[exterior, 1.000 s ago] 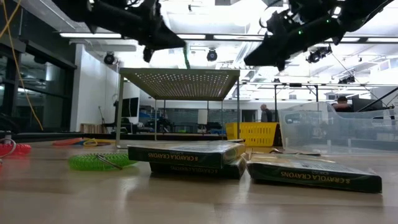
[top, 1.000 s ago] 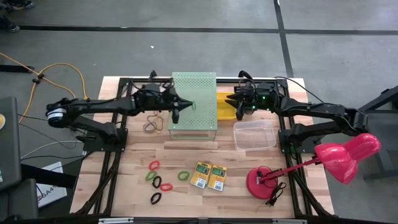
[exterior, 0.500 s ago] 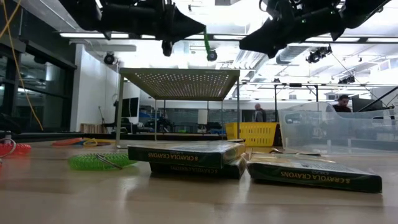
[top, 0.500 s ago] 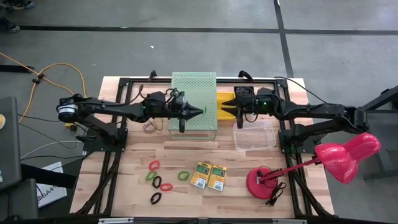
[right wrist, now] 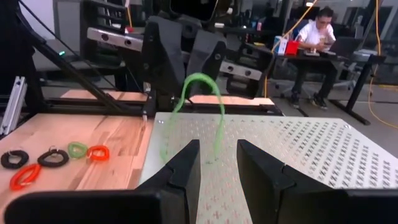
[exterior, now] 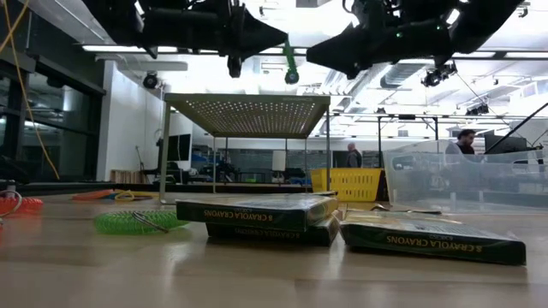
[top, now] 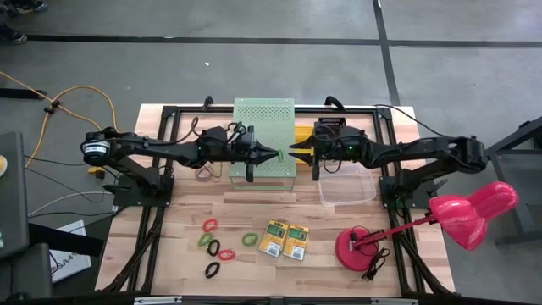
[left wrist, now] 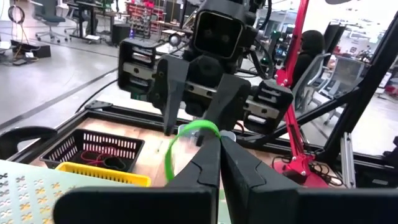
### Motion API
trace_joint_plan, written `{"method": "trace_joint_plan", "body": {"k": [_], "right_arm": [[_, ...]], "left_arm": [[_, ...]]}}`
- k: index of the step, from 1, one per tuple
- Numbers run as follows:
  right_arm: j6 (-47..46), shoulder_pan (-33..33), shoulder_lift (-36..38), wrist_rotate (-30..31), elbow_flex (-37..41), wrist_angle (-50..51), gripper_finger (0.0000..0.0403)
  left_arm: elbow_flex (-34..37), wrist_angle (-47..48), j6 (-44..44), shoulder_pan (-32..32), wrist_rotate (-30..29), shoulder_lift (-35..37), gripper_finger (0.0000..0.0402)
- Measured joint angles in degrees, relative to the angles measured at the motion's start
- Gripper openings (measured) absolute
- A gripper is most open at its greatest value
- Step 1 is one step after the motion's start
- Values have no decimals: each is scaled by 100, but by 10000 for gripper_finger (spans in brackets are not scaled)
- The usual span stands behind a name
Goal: Pick & Place Office Desk Supplies
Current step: Put the green rubber band into the black bin
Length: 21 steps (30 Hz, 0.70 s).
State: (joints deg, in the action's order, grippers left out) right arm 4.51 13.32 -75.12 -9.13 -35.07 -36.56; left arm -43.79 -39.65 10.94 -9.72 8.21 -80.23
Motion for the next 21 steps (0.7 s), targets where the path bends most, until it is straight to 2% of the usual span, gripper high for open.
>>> {"method": "trace_joint_plan", "body": {"k": [13, 21], "right_arm": [[-37, -18, -766, -43, 0, -1177, 94], [-31, -113, -878, -92, 0, -1424, 94]], "left_arm": [[0, -29, -68, 179, -2, 0, 0], [0, -33, -116, 180, -4, -7, 0]]}}
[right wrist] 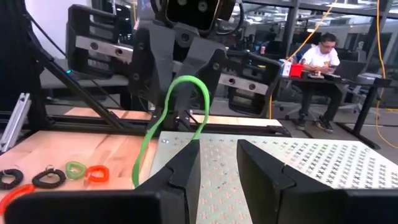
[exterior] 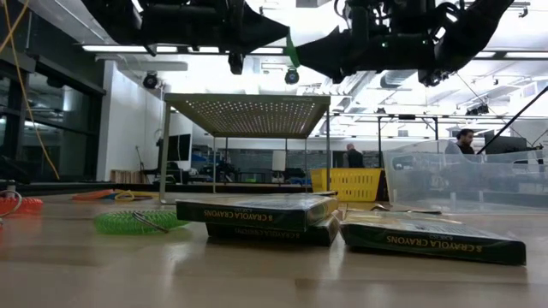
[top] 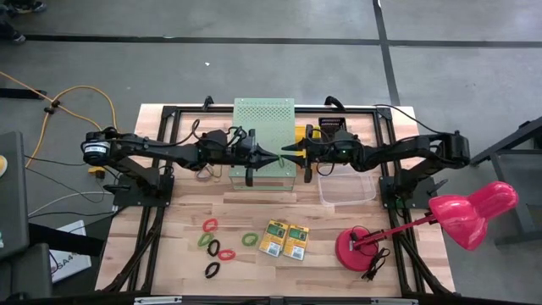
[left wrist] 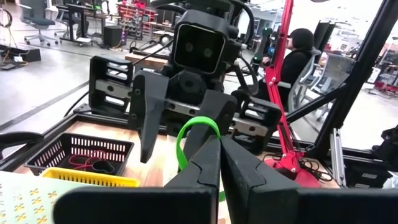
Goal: Pick & Place Office Desk Supplies
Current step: Put the green rubber band into the black bin
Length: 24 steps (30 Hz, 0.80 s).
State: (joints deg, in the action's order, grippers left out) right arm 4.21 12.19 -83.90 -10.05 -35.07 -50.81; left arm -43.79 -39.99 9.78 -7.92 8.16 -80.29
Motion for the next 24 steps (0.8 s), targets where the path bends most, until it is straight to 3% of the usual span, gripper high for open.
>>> {"method": "trace_joint_plan", "body": {"k": [9, 24], "right_arm": [[-2, 2, 2, -52, 0, -3, 94], [-4, 2, 6, -52, -2, -46, 94]], "left_arm": [[2, 105, -81, -2, -26, -6, 0], [7, 472, -94, -6, -856, -9, 0]]}}
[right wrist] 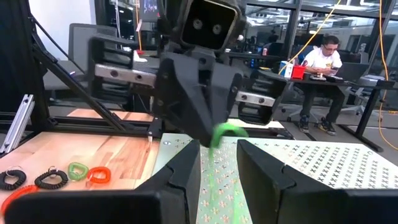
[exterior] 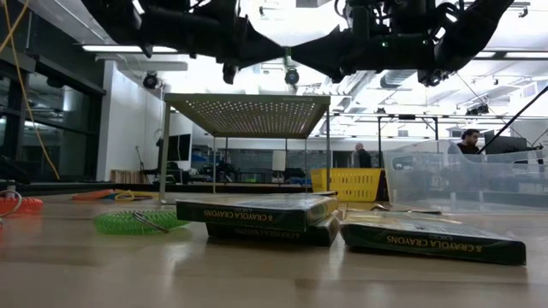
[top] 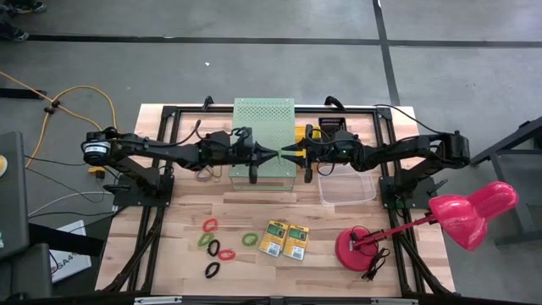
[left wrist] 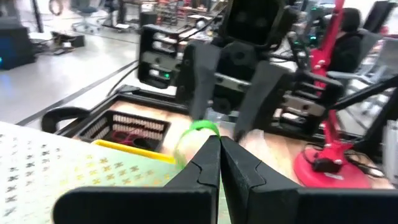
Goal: Pick & Place Office Desk Supplies
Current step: Put the green rubber band into the black bin
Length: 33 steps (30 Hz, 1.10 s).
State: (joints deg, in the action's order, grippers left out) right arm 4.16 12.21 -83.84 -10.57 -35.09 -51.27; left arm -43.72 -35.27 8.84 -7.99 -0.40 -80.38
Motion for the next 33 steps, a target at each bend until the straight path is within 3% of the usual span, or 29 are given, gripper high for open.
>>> {"method": "trace_joint_plan", "body": {"k": [33], "right_arm": [[-1, 0, 3, 144, 0, 0, 94]], "left_arm": [[0, -399, -160, 157, 390, 0, 0]]}}
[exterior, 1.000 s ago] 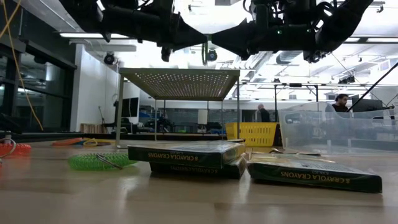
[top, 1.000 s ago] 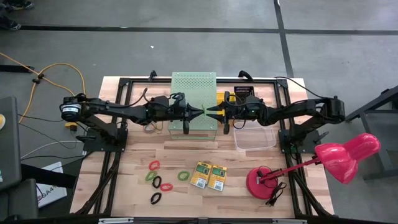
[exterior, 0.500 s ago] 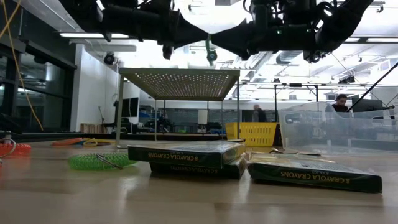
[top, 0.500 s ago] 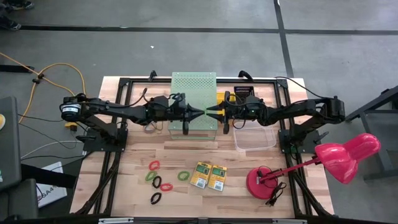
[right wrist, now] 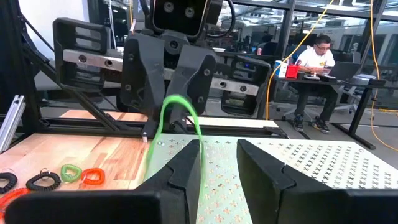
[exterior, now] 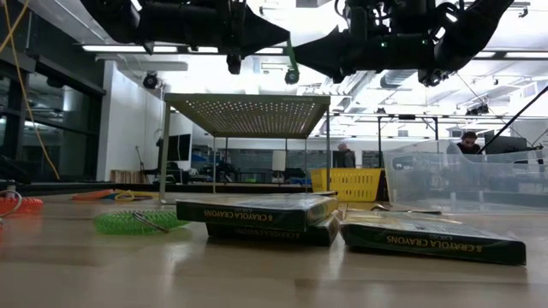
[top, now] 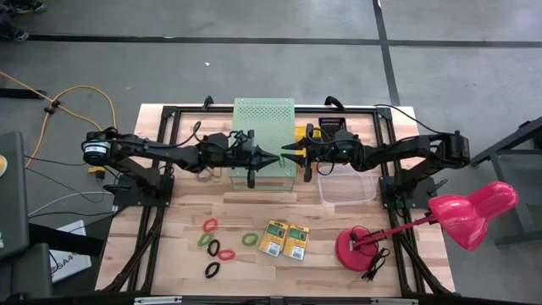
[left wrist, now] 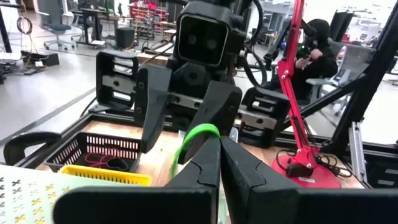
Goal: Pick & Place Office Desk Supplies
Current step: Put the green rubber band into the black bin
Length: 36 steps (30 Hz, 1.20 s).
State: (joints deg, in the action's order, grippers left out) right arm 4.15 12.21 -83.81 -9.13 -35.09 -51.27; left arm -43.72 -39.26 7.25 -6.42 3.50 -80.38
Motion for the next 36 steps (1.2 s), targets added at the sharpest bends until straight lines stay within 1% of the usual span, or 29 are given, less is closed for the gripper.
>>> {"method": "trace_joint_plan", "body": {"k": [8, 26, 30, 36], "right_arm": [[1, 0, 0, -146, 0, -16, 94], [-1, -26, 0, -205, 0, -44, 92], [-1, -26, 0, -302, 0, -42, 75], [11, -22, 0, -306, 0, 3, 25]], "left_arm": [[0, -75, 2, 4, 114, 0, 0], [-2, -225, -83, 169, 150, 0, 0], [-2, -295, -127, 173, 151, 0, 0], [-2, -289, -140, 173, 149, 0, 0]]}}
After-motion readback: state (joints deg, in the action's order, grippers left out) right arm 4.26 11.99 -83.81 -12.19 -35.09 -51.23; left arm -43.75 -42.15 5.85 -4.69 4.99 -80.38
